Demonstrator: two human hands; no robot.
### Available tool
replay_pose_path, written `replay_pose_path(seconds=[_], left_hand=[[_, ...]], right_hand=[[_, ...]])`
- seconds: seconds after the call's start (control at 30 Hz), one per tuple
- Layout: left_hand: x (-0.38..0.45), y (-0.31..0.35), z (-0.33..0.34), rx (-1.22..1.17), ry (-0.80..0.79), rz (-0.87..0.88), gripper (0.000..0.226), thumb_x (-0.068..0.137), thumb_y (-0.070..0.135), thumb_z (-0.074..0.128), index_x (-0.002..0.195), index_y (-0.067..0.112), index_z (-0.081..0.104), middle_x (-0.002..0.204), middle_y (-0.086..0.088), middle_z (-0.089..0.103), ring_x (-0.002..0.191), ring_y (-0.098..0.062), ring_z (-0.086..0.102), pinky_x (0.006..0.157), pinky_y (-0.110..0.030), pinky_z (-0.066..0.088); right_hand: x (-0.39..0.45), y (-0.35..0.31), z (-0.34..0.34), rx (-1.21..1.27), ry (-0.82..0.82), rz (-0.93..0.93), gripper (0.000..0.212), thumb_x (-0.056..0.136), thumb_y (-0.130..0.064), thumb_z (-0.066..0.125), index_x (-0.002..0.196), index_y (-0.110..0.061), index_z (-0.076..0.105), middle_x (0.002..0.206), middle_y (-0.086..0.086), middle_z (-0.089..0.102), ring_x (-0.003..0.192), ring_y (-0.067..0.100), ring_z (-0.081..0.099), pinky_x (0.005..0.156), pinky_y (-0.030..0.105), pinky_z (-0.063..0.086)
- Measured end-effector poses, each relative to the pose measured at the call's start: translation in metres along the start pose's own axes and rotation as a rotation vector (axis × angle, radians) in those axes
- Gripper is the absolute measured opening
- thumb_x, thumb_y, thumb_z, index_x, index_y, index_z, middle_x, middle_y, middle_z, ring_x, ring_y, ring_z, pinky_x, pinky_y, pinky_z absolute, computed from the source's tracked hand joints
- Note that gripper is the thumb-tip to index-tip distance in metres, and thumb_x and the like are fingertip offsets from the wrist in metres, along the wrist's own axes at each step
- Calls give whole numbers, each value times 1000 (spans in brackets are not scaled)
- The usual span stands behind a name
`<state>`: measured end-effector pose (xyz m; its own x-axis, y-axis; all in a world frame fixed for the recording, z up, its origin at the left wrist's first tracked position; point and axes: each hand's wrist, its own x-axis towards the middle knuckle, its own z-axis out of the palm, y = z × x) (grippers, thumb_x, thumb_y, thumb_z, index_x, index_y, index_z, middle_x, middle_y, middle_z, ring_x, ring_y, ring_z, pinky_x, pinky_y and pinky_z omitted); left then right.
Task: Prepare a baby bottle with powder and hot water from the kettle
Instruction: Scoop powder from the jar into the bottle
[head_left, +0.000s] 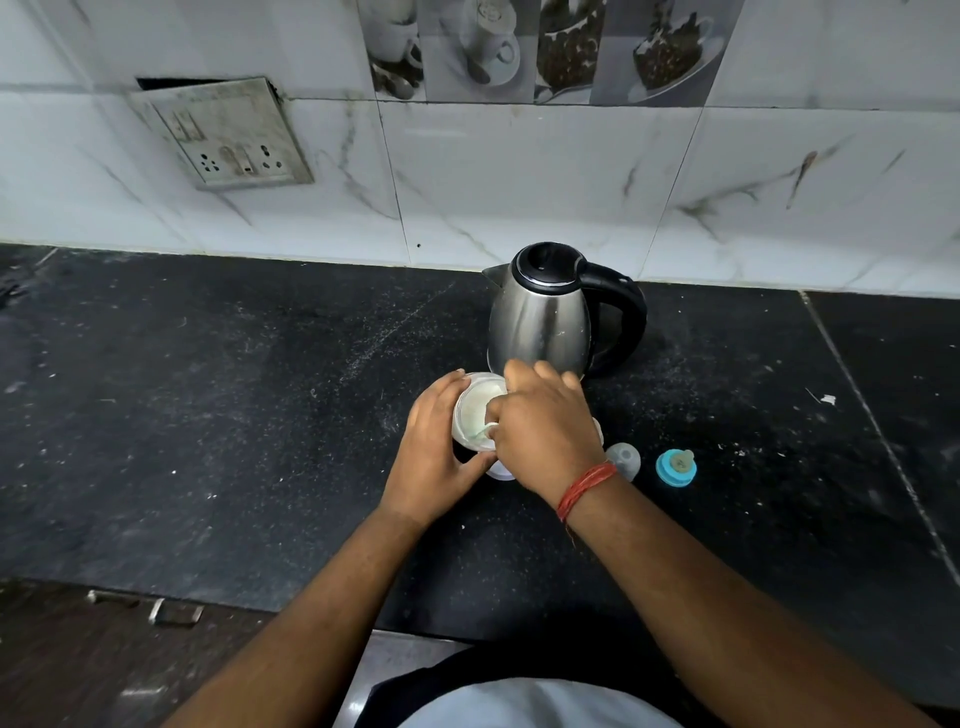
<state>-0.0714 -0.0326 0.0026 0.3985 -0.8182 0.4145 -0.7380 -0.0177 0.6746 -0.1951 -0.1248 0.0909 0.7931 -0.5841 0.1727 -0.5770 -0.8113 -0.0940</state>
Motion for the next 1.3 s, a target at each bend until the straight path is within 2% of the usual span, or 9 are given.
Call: replay_pose_path(seconds=[0.13, 0.27, 0.37, 0.5, 0.57, 0.7, 0.83, 1.0, 1.3], left_hand=[[2, -1, -3, -21, 30, -15, 90, 75, 31, 91, 147, 20, 38, 153, 8, 40, 143, -16, 43, 119, -31, 33], [1, -4, -3, -22, 45, -45, 92, 74, 27, 92, 148, 19, 38, 153, 5, 42, 143, -17, 43, 118, -39, 38], [1, -4, -3, -43, 34, -93, 91, 75, 35, 88, 149, 18, 38, 154, 0, 43, 143, -17, 42, 117, -42, 39], [0, -4, -5, -84, 53, -150, 90, 75, 47, 82, 148, 23, 36, 150, 10, 42, 142, -13, 42, 116, -42, 40], [-1, -6, -7, -94, 66, -170, 90, 75, 40, 87, 148, 27, 36, 148, 14, 41, 141, -13, 43, 116, -43, 40], [-3, -13, -13, -101, 87, -216, 89, 75, 30, 91, 146, 18, 41, 148, 5, 45, 141, -13, 43, 116, -44, 39], [-7, -22, -21, -142, 101, -302, 87, 74, 27, 91, 146, 22, 41, 145, 9, 45, 139, -8, 43, 116, -40, 40], [-13, -36, -29, -175, 94, -400, 85, 76, 28, 90, 146, 25, 41, 144, 9, 44, 135, 3, 42, 115, -27, 39], [-20, -61, -33, -215, 16, -493, 84, 77, 23, 88, 146, 27, 39, 144, 7, 44, 135, -5, 44, 117, -39, 39]], right_hand=[[4, 8, -6, 230, -67, 95, 14, 88, -32, 71, 97, -24, 78, 96, -5, 46, 109, 23, 50, 96, 39, 39], [8, 17, -1, 587, -81, 276, 6, 83, -24, 77, 83, -18, 77, 89, -6, 48, 93, 20, 59, 84, 35, 50], [10, 19, 2, 763, -65, 371, 5, 82, -18, 77, 81, -13, 77, 88, -5, 51, 87, 15, 60, 79, 27, 45], [12, 18, 8, 923, -17, 454, 9, 79, -15, 78, 71, -17, 73, 86, -7, 58, 85, 16, 64, 80, 29, 49], [14, 18, 13, 1025, -23, 511, 17, 78, -14, 76, 64, -19, 69, 73, -7, 64, 74, 15, 63, 74, 32, 50], [16, 14, 20, 1259, -36, 626, 7, 78, -19, 73, 71, -16, 72, 54, -8, 60, 60, 13, 53, 61, 32, 42], [22, 7, 28, 1383, -26, 731, 12, 83, -7, 72, 72, -11, 71, 52, -3, 49, 53, 13, 41, 50, 28, 34], [33, -9, 36, 1399, -62, 783, 10, 82, -8, 74, 73, -9, 70, 45, -7, 48, 45, 13, 38, 49, 29, 35], [42, -32, 43, 1464, -56, 845, 7, 87, -3, 68, 80, -4, 67, 63, 1, 48, 54, 13, 39, 49, 26, 34]])
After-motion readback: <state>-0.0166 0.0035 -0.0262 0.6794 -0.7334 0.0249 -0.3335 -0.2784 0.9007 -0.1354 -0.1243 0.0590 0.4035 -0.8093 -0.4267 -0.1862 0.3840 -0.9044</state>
